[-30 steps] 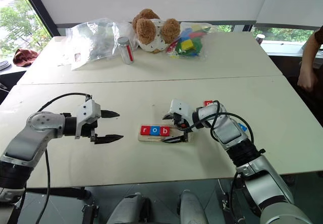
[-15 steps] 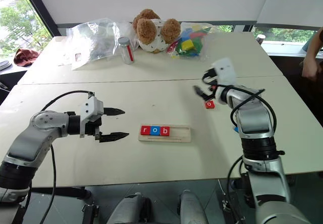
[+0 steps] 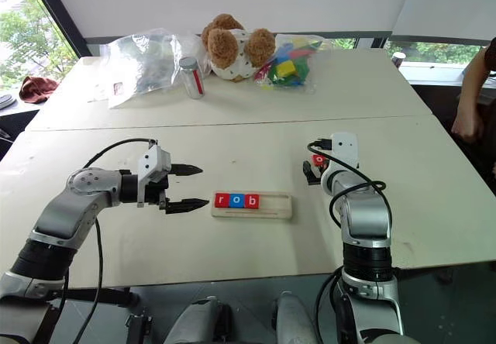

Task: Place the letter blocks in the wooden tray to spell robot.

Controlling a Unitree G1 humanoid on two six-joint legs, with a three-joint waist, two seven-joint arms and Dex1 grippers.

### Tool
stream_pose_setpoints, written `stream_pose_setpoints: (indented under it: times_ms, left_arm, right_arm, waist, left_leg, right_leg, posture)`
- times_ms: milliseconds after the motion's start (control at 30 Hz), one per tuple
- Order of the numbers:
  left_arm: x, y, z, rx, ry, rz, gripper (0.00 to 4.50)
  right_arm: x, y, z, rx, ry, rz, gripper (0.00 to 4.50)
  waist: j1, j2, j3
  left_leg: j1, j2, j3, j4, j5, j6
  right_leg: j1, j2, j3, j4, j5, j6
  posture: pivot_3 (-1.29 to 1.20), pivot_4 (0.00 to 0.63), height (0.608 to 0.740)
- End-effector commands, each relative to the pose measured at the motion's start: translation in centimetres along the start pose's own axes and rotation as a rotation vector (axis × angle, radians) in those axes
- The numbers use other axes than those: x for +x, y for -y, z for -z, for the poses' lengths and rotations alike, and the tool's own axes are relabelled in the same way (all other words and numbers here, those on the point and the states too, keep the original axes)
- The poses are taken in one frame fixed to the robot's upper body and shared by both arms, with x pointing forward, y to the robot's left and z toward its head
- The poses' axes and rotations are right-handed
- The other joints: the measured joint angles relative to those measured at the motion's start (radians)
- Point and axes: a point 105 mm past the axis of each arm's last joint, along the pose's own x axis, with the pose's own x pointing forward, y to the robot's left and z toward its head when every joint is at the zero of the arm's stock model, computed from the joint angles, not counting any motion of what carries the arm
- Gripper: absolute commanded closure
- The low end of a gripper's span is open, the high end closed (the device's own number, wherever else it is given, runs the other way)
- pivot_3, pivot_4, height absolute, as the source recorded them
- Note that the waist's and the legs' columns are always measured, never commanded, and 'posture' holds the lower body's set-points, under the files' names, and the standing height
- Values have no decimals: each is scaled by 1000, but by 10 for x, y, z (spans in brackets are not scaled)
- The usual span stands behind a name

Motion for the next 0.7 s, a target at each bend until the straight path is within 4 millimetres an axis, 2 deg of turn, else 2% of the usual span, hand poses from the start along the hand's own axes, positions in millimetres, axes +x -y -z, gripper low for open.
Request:
stream_pose_setpoints:
  times_ms: [33, 100, 200, 267, 367, 433, 533, 600, 700]
  left_arm:
    - [-2, -1, -8, 36, 23, -13, 0]
    - [-2, 0, -7, 38, 19, -16, 0]
    - [-4, 1, -5, 37, 12, -21, 0]
    - [-5, 2, -4, 36, 9, -24, 0]
    - [-6, 3, -3, 34, 7, -28, 0]
    - [-5, 6, -3, 29, 10, -25, 0]
    - [-5, 11, -4, 23, 10, -8, 0]
    - [-6, 14, -5, 24, 10, 3, 0]
    - [-6, 13, -11, 25, 26, 19, 0]
  right_arm:
    - [8, 2, -4, -22, 31, 10, 51]
    - [14, 4, 2, -58, 17, 6, 51]
    - [18, 6, 6, -84, 20, -7, 875]
    - [18, 6, 5, -90, 28, -13, 1965]
    - [18, 5, 4, -92, 31, -13, 3348]
    - [15, 3, 5, -99, 24, -9, 3350]
    - [0, 11, -2, -91, 57, 52, 3350]
    - [-18, 16, -4, -74, 77, 101, 3350]
    - [-51, 10, 15, -8, 25, 116, 3350]
  waist:
    - [-2, 0, 0]
    - [-3, 0, 0]
    - [-4, 0, 0]
    - [-1, 0, 0]
    - [4, -1, -1]
    - [3, -1, -1]
    - [5, -1, -1]
    - [5, -1, -1]
    - [5, -1, -1]
  left_leg:
    - [0, 0, 0, 0, 0, 0]
    - [1, 0, 0, 0, 0, 0]
    - [3, 0, 0, 0, 0, 0]
    - [3, 0, 0, 0, 0, 0]
    - [2, 0, -1, 1, 0, 0]
    - [2, 0, 0, 1, 0, 0]
    - [2, 0, -1, 0, 0, 0]
    - [1, 0, -2, -1, 0, 0]
    - [-2, 0, -3, -1, 0, 0]
  right_leg:
    - [0, 0, 0, 0, 0, 0]
    - [1, 0, 0, 0, 0, 0]
    - [3, 0, 0, 0, 0, 0]
    - [3, 0, 0, 0, 0, 0]
    - [3, 0, 0, 0, 0, 0]
    - [3, 0, 0, 0, 0, 0]
    - [3, 0, 0, 0, 0, 0]
    - [2, 0, 0, 0, 0, 0]
    - [-1, 0, 0, 0, 0, 0]
  posture:
    - [0, 150, 740]
    - [0, 150, 740]
    - [0, 150, 740]
    - [0, 150, 740]
    - [0, 150, 740]
    - [0, 150, 740]
    - [0, 150, 740]
    - [0, 150, 740]
    - [0, 150, 740]
